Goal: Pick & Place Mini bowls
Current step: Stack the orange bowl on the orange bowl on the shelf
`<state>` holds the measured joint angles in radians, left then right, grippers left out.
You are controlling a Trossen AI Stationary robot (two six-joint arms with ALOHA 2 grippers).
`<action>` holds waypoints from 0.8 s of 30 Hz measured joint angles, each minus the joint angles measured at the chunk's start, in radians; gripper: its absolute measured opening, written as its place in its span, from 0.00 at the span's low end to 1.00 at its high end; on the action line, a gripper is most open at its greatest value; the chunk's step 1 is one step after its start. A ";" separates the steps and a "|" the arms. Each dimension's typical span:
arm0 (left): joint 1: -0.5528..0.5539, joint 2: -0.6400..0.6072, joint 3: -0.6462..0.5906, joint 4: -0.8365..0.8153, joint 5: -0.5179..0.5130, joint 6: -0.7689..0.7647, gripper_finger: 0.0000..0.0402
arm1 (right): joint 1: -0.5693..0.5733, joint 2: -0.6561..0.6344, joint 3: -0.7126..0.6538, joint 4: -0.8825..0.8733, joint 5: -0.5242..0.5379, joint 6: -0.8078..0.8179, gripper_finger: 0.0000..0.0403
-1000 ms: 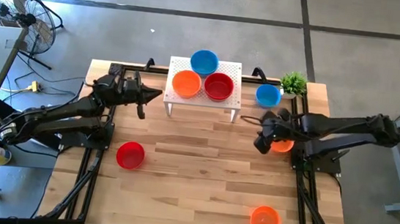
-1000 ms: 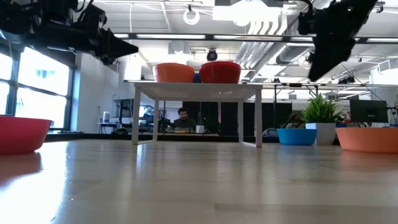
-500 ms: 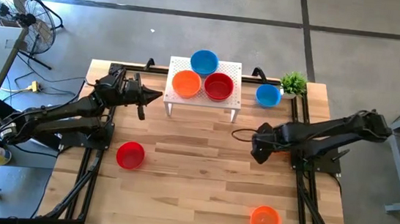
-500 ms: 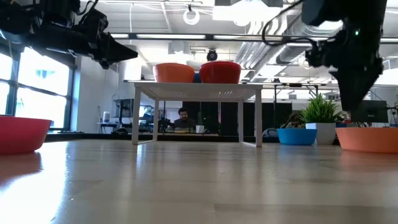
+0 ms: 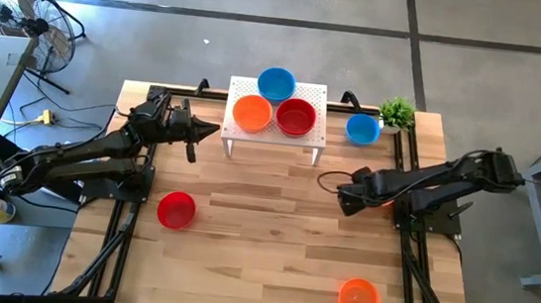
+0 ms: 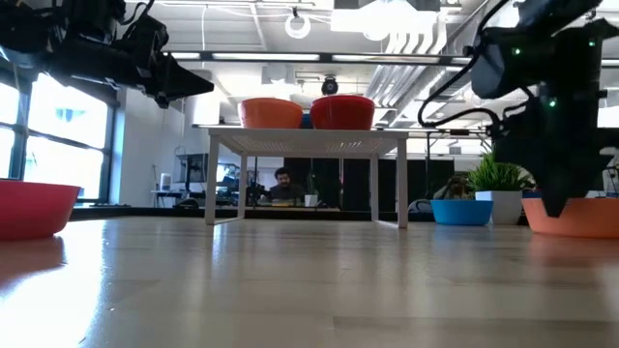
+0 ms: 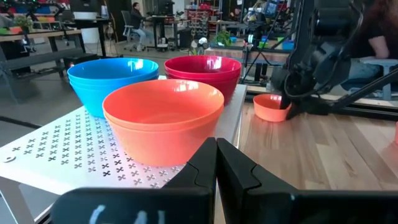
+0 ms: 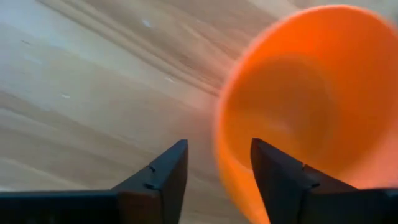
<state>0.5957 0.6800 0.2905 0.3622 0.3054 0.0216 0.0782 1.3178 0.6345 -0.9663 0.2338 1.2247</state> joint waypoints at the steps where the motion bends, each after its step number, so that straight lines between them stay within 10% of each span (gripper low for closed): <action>1: 0.000 0.000 0.000 0.000 0.000 0.000 0.00 | -0.003 0.000 -0.015 0.043 -0.005 -0.011 0.36; 9: 0.000 0.000 0.000 0.000 0.000 0.000 0.00 | -0.006 0.000 -0.020 0.157 -0.052 -0.141 0.02; 24: 0.000 0.000 0.000 0.001 -0.001 0.000 0.00 | 0.112 0.308 0.386 0.398 -0.138 -0.759 0.01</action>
<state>0.5957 0.6800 0.2905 0.3630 0.3048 0.0212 0.1905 1.6257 1.0207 -0.5679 0.0961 0.4661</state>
